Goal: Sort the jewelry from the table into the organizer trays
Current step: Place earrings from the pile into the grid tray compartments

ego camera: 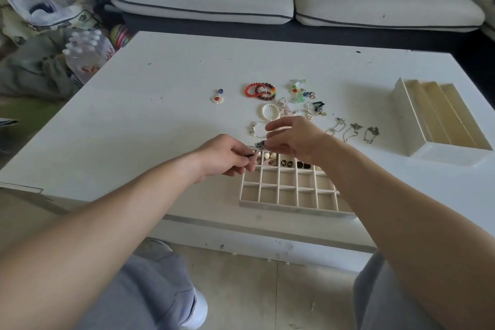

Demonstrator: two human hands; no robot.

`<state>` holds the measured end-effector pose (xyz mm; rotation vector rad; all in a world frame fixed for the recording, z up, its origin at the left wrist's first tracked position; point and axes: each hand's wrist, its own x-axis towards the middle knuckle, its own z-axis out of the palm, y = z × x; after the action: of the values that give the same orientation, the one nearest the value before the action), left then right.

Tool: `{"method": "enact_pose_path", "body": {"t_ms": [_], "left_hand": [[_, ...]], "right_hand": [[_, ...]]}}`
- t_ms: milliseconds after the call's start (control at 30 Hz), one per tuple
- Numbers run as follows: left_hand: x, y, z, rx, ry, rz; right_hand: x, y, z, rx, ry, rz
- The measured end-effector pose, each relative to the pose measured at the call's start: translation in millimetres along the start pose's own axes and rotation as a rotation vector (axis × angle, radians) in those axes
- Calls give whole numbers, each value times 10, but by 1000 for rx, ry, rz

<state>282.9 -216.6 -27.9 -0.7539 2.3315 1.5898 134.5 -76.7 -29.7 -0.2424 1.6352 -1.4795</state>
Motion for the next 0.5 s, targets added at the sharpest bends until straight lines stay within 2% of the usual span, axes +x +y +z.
{"method": "enact_pose_path", "body": {"t_ms": [200, 500], "left_hand": [[5, -21, 26, 45, 94, -17], [22, -14, 26, 323, 222, 21]], "right_hand": [[26, 18, -44, -385, 95, -74], [24, 31, -28, -355, -10, -39]]}}
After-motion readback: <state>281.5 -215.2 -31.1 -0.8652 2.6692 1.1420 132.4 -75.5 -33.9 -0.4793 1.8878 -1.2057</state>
